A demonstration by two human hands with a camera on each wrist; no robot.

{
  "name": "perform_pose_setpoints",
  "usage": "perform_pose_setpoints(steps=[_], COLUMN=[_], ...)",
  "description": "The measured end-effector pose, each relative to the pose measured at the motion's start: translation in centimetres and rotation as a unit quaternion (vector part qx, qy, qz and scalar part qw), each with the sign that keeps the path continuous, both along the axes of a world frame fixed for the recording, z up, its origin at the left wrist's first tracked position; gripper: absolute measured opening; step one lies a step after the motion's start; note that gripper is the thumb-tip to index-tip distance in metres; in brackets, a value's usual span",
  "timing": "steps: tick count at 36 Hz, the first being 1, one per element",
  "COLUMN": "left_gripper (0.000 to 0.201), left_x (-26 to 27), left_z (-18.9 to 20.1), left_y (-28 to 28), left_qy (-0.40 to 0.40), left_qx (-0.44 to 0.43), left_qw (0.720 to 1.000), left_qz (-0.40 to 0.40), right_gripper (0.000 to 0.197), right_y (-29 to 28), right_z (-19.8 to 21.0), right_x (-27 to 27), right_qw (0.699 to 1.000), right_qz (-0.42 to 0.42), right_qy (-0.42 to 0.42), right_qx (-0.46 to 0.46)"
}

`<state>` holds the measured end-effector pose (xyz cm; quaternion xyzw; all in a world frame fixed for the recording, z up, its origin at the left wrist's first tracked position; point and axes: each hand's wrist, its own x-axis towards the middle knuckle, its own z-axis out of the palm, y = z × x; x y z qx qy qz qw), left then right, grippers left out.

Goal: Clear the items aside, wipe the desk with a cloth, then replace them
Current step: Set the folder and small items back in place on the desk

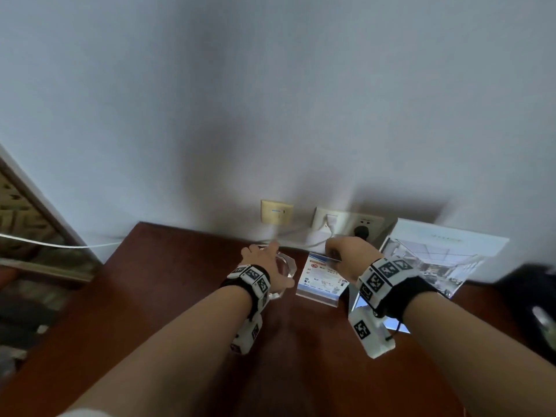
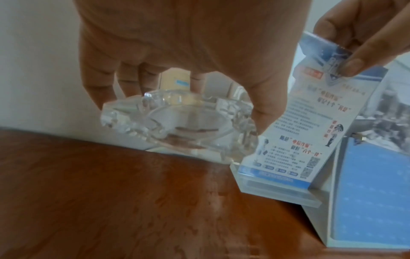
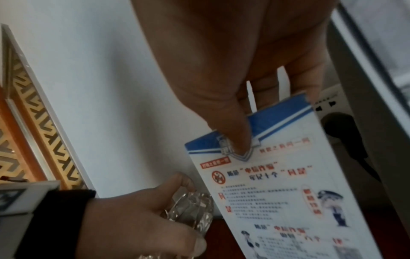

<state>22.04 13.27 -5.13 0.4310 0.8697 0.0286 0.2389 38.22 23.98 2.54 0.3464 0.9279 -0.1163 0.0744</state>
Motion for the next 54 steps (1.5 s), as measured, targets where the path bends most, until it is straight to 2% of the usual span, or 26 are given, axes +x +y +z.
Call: perform_pose_setpoints(steps=[8, 18, 24, 29, 33, 54], left_gripper=[0.100, 0.093, 0.092, 0.094, 0.094, 0.088], left_x=[-2.1, -2.9, -3.0, -3.0, -3.0, -2.9], left_z=[-3.3, -7.3, -8.4, -9.2, -9.7, -10.7], left_y=[1.6, 2.3, 2.7, 3.0, 3.1, 3.7], left_qy=[-0.019, -0.025, -0.028, -0.028, -0.023, -0.016], left_qx=[-0.003, -0.023, -0.038, -0.046, -0.048, -0.045], left_qw=[0.996, 0.989, 0.987, 0.985, 0.985, 0.985], left_qz=[0.081, 0.145, 0.155, 0.164, 0.167, 0.166], right_gripper=[0.019, 0.016, 0.015, 0.022, 0.017, 0.016], right_y=[1.5, 2.5, 2.7, 2.5, 2.4, 2.6], right_z=[-2.2, -4.2, -4.6, -5.4, -5.7, -6.2], right_x=[-2.7, -3.0, -3.1, -2.7, -2.6, -2.6], right_qw=[1.000, 1.000, 1.000, 0.999, 0.999, 0.998], right_qz=[-0.006, 0.009, 0.008, 0.002, -0.002, -0.014], right_qy=[-0.007, 0.011, 0.013, 0.018, 0.035, 0.042], right_qx=[-0.006, -0.028, -0.026, -0.040, -0.037, -0.037])
